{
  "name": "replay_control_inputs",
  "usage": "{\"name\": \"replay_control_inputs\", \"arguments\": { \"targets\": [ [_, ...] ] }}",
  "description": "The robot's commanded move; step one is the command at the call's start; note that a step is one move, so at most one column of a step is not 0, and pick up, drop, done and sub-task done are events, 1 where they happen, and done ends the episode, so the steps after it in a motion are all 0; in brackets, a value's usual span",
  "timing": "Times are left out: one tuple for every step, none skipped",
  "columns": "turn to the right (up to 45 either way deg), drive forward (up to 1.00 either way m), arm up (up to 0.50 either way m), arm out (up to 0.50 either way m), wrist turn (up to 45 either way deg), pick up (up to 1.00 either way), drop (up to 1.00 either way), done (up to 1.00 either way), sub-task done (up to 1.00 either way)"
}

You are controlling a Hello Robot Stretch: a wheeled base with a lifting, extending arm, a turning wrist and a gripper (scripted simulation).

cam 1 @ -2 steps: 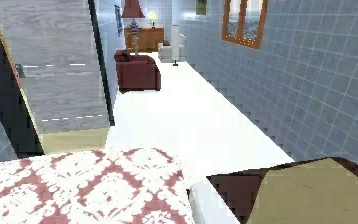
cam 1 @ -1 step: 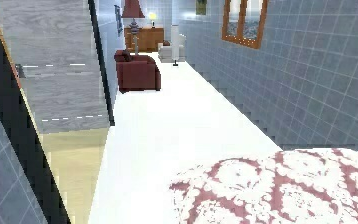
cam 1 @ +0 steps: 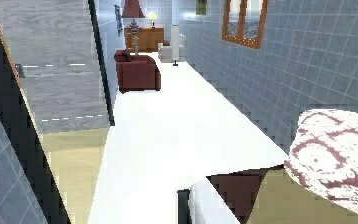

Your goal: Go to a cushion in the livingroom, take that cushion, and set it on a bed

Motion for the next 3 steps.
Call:
{"name": "replay_control_inputs", "arguments": {
  "targets": [
    [0.0, 0.00, 0.00, 0.00, 45.0, 0.00, 0.00, 0.00, 0.00],
    [0.0, 0.00, 0.00, 0.00, 45.0, 0.00, 0.00, 0.00, 0.00],
    [0.0, 0.00, -0.32, 0.00, 0.0, 0.00, 0.00, 0.00, 0.00]
  ]
}}
